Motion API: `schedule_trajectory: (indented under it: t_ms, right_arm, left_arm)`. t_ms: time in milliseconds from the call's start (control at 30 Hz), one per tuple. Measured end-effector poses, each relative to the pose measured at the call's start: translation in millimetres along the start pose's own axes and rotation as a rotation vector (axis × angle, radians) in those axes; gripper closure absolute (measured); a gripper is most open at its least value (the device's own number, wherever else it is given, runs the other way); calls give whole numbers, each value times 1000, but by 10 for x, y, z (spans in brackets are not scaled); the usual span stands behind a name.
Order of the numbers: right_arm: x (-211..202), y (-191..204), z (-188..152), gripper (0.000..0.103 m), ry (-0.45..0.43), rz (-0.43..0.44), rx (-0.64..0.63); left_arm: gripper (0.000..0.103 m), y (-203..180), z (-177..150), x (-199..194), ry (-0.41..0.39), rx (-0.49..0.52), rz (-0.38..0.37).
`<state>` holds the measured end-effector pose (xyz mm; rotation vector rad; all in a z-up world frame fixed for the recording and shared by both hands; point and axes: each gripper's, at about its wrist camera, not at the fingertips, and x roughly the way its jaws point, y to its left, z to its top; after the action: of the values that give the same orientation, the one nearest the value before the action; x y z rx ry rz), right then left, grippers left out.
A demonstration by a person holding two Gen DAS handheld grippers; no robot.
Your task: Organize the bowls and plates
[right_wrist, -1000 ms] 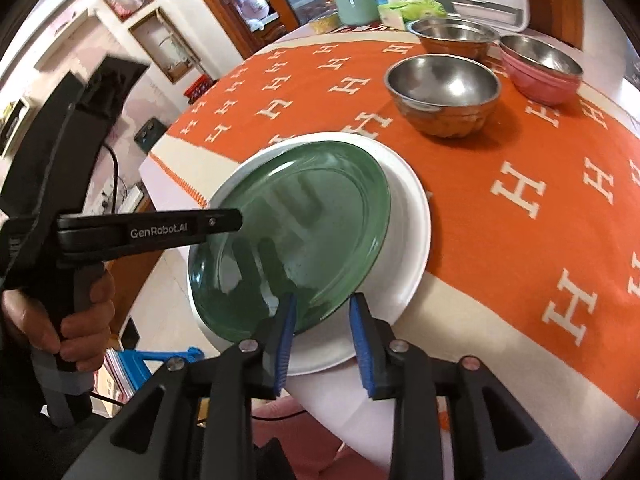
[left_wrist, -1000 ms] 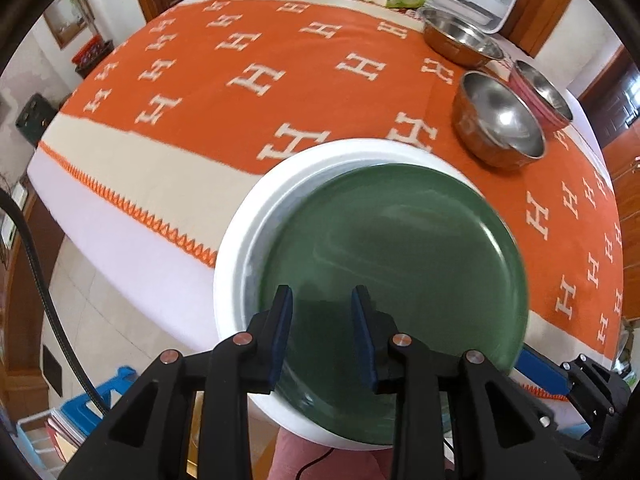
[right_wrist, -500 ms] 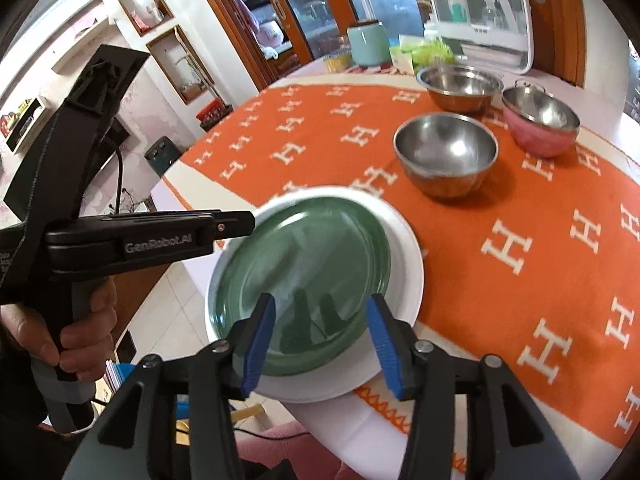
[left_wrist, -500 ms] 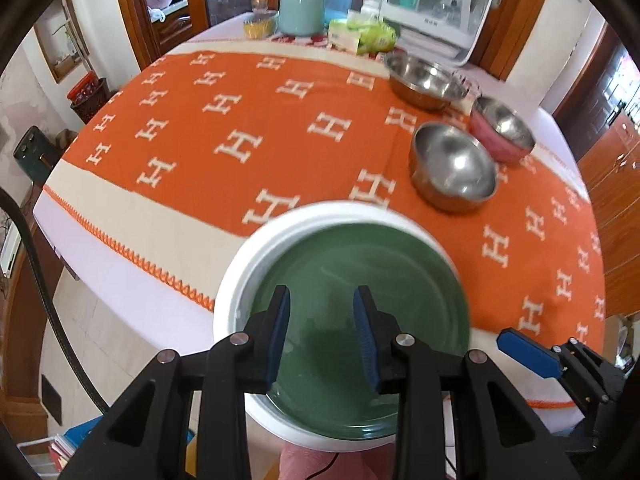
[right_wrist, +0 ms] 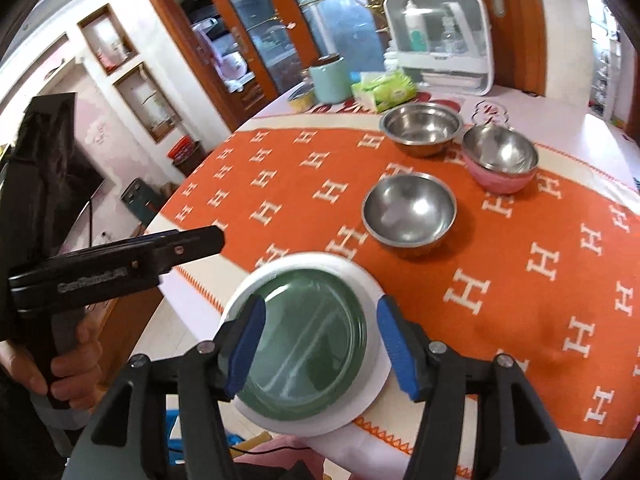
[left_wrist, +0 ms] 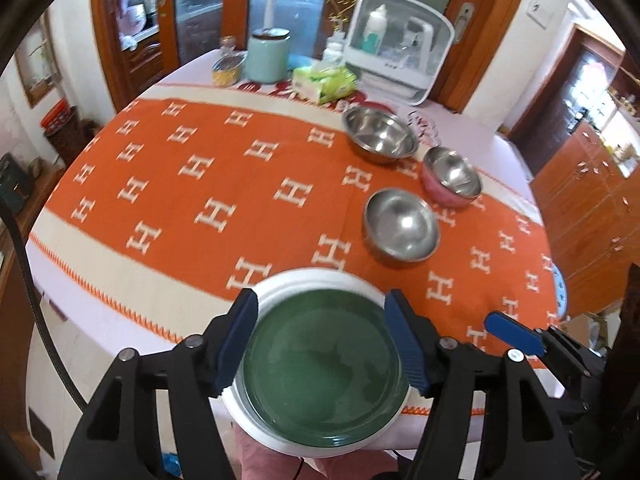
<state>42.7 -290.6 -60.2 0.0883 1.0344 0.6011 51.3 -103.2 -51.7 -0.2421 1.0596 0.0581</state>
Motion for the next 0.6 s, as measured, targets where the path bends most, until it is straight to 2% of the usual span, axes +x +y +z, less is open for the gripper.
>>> schedule_trajectory:
  t_ms: [133, 300, 433, 600]
  right_arm:
    - [-30, 124, 179, 45, -29, -39, 58]
    - [14, 276, 380, 42, -54, -93, 143]
    - [79, 382, 556, 35, -76, -138, 222]
    - [164, 498, 735, 35, -102, -181, 283]
  left_arm:
    - [29, 69, 209, -131, -10, 89, -11]
    - [29, 236, 481, -230, -6, 179, -23]
    - [28, 338, 681, -253, -24, 269, -25]
    - [27, 492, 977, -252, -42, 367, -44]
